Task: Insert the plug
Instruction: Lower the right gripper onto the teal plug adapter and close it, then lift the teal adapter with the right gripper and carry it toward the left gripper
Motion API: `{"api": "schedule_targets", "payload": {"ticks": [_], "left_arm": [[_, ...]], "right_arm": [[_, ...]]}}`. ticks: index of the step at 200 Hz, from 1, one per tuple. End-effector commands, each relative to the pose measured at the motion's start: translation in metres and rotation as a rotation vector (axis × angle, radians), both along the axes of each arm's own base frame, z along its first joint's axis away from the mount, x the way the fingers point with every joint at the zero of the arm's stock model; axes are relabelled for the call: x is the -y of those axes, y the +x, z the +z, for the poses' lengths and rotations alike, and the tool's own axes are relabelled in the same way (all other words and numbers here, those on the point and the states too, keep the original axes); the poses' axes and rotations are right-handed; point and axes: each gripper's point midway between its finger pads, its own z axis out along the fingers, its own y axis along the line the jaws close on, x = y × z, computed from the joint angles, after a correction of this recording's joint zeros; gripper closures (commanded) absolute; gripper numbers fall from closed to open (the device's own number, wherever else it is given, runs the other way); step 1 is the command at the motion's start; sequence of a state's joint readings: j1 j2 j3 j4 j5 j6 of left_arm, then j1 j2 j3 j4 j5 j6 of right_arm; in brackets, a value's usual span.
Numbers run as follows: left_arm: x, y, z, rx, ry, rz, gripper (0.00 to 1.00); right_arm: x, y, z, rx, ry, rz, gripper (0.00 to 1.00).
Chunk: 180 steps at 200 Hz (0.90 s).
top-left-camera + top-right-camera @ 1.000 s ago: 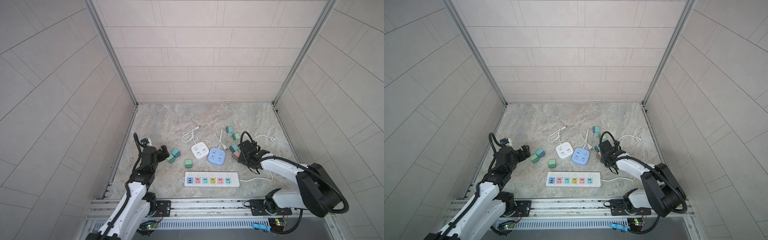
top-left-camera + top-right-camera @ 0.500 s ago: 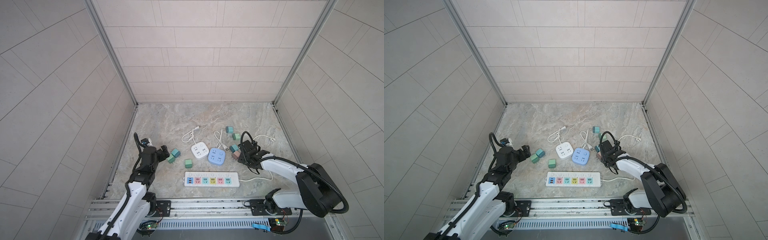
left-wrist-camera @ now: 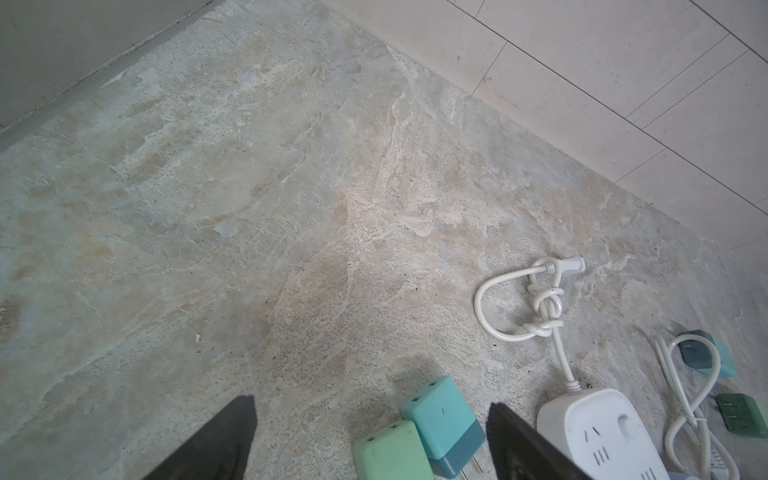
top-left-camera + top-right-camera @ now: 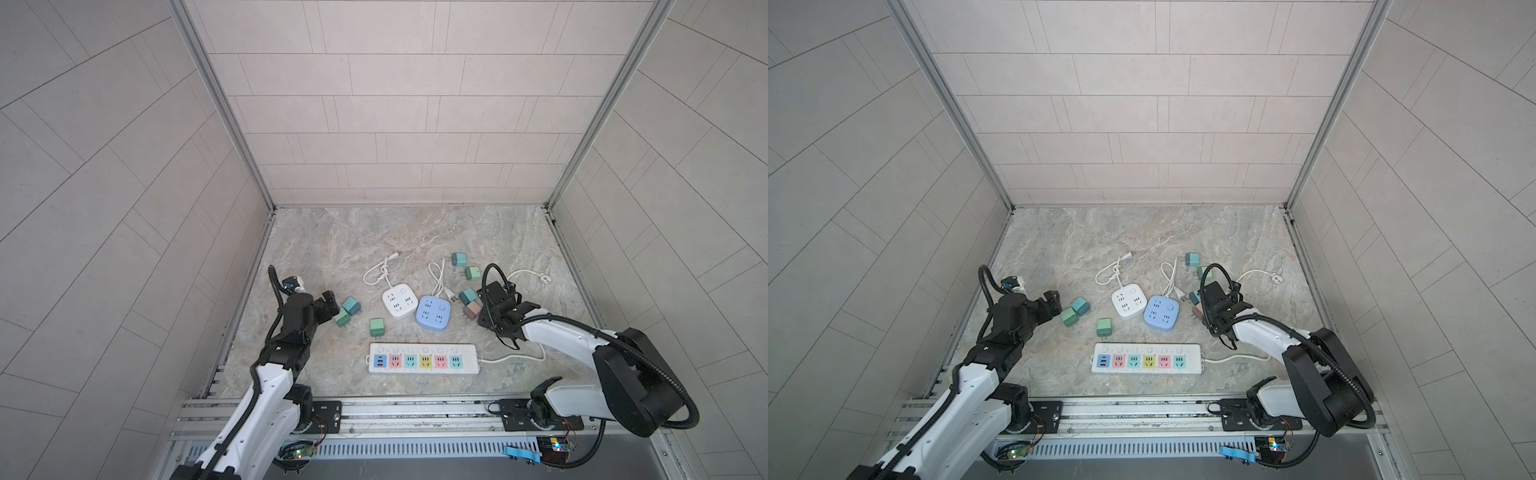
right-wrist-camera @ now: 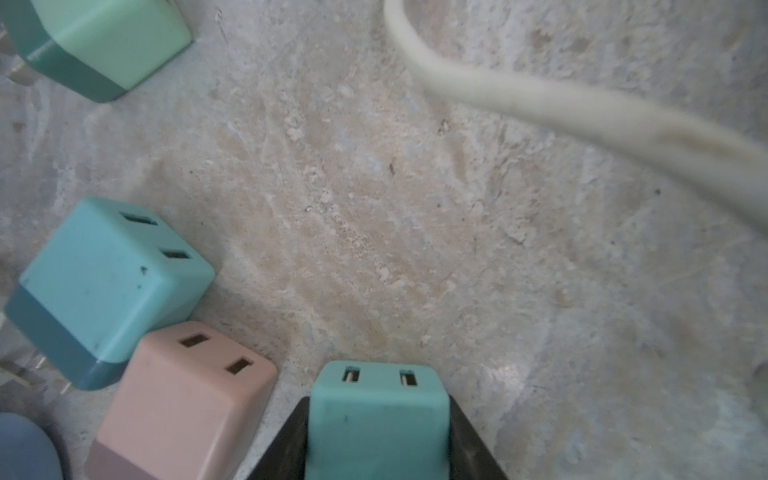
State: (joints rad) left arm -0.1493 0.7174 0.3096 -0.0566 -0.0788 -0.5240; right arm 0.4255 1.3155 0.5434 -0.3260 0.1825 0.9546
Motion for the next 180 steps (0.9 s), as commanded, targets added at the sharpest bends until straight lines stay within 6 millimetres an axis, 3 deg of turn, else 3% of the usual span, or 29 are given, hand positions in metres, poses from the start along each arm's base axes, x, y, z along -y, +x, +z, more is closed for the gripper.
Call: {"api": "schedule_targets", "payload": {"ticks": [1,30,51,57,66,105,129,152,162,180], "left_arm": [[0.000,0.004,0.010,0.032,0.000,0.010,0.07],[-0.001,0.004,0.009,0.029,0.000,0.014,0.07],[-0.002,0.004,0.010,0.027,0.003,0.021,0.06],[-0.005,0.004,0.009,0.026,0.006,0.036,0.01],[-0.011,0.002,0.008,0.020,0.012,0.070,0.00],[-0.004,0.007,0.014,0.078,-0.008,0.032,0.00],[-0.007,0.009,0.016,0.078,-0.001,0.050,0.00],[0.005,0.014,0.018,0.091,-0.055,0.002,0.01],[0.016,0.018,0.022,0.121,-0.113,-0.040,0.05],[0.040,0.018,0.030,0.134,-0.155,-0.170,0.04]], "right_arm": [[0.006,-0.010,0.005,0.003,-0.014,-0.012,0.56],[0.009,-0.006,0.035,0.126,-0.008,-0.002,0.57],[0.007,-0.002,0.067,0.261,-0.014,0.029,0.57],[0.007,0.000,0.077,0.302,-0.021,0.037,0.57],[0.004,0.001,0.092,0.366,-0.023,0.057,0.57],[-0.027,0.011,0.153,0.631,0.009,0.221,0.62],[-0.041,0.012,0.177,0.748,0.006,0.312,0.63],[-0.050,0.012,0.195,0.852,0.001,0.394,0.66],[-0.052,0.010,0.202,0.895,-0.005,0.420,0.69],[-0.056,0.006,0.211,0.972,-0.025,0.485,0.75]]}}
